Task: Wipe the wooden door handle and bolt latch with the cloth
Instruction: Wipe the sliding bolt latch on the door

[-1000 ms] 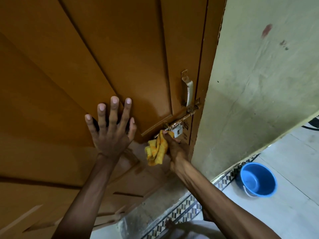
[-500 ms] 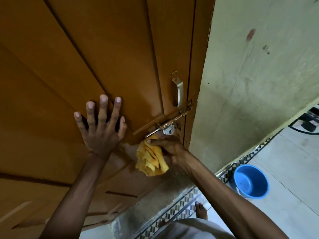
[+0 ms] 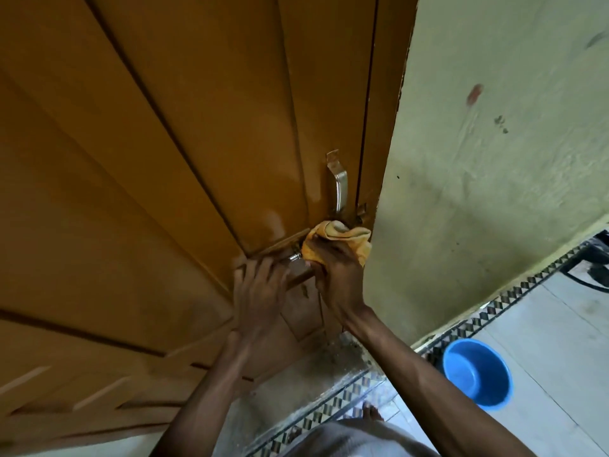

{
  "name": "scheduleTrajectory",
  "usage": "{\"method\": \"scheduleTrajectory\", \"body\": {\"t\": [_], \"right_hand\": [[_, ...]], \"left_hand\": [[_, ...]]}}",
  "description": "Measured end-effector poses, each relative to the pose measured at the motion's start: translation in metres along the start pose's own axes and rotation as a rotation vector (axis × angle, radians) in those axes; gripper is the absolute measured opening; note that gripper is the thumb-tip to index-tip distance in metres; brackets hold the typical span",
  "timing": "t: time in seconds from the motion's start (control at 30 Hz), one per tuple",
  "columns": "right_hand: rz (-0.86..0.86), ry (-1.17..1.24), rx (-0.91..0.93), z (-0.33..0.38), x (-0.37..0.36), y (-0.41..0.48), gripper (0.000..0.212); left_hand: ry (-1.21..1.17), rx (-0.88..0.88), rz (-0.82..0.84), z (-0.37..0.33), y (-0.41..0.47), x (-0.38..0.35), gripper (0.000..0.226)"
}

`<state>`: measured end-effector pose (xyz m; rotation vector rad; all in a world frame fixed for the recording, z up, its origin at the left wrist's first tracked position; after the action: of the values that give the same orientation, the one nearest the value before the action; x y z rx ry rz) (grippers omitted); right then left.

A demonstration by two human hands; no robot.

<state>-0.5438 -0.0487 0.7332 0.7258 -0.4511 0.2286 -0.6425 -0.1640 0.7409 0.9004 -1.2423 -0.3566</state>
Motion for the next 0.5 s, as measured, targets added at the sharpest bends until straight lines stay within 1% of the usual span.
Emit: {"method": "scheduleTrajectory", "body": {"t": [0.07,0.13,0.2,0.23,0.27,0.37,0.43,0.5], "right_hand": [[0.050,-0.088,0.120,0.000,-0.007,-0.008,0.040],[0.118,-0.184,0.313,-0.001,-0.014,-0.012,0.047],[0.115,-0.258,0.459,-0.009,-0.012,-0.005,0.045],[0.075,-0.264,0.475,-0.016,-0.006,0.002,0.041],[0.014,-0.257,0.446,-0.022,0.002,0.009,0.038],[-0.136,-0.178,0.230,-0.022,0.018,0.012,0.039],[-0.123,-0.117,0.184,-0.007,0.007,0.000,0.040],[-0.005,-0.089,0.271,0.008,-0.009,-0.010,0.036]], "left_hand": [[-0.062,0.014,0.054,0.000,-0.006,-0.016,0.023],[-0.080,0.039,0.044,0.005,-0.008,-0.023,0.014],[-0.070,0.022,0.017,0.007,-0.006,-0.026,0.014],[-0.065,0.017,0.001,0.007,-0.004,-0.026,0.014],[-0.070,0.023,-0.008,0.008,-0.001,-0.026,0.013],[-0.128,0.094,-0.022,0.009,0.002,-0.022,0.003],[-0.162,0.155,-0.011,0.010,0.002,-0.022,0.006],[-0.172,0.188,0.007,0.012,0.001,-0.023,0.013]]}}
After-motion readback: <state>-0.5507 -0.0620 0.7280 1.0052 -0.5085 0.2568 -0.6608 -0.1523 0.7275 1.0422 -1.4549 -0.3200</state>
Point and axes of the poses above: each hand's wrist, its own y-axis towards the middle knuckle, its own x-axis out of the back of the hand, z = x × y, the point moved 8 cm from there along y, towards the middle knuckle, and after that the axes turned 13 degrees about -z, right-handed, at the moved point
